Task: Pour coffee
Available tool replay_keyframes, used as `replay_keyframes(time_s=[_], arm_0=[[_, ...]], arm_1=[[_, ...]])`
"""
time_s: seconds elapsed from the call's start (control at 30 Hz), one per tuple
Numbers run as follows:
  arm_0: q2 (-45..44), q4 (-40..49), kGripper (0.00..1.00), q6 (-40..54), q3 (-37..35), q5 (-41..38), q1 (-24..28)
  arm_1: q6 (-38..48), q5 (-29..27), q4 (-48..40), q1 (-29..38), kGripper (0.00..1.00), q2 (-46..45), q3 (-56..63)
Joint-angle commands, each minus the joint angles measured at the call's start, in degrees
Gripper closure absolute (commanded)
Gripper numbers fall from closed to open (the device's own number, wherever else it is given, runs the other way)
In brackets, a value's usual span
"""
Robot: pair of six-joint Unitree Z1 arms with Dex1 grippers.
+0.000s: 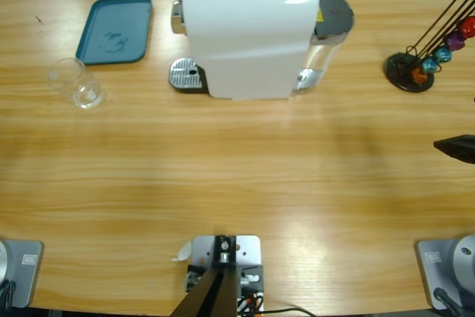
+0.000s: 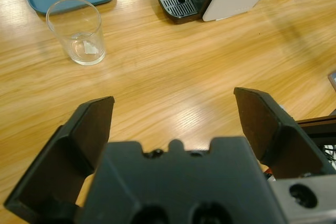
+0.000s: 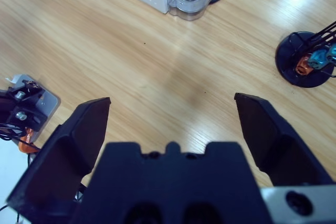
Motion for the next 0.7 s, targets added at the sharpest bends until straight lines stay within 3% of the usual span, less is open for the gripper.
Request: replay_keyframes(time_s=[0.03, 0.17, 0.3, 0.53, 0.7], arm_0=[[3.2, -2.0, 0.01, -2.3, -4.6, 0.2, -0.7], [14.8, -3.0, 0.004, -7.1, -16.8, -0.5, -0.7], [20.6, -6.5, 0.0, -9.6, -15.7, -1.9, -0.7], [33.3, -16.0, 0.009, -24.9, -17.4, -5.9, -0.6], [44.7, -25.3, 0.018, -32.0, -18.3, -14.4, -0.3]], arm_1=[[0.5, -1.0, 0.6, 0.6, 0.0, -0.9, 0.8], [0.8, -1.0, 0.8, 0.6, 0.0, -0.3, 0.6], [0.8, -1.0, 0.8, 0.6, 0.0, -0.3, 0.6], [1.9, -1.0, -0.3, 0.6, 0.0, 2.6, -2.1], [2.0, -0.8, 0.2, 0.6, 0.0, 3.4, -1.6]])
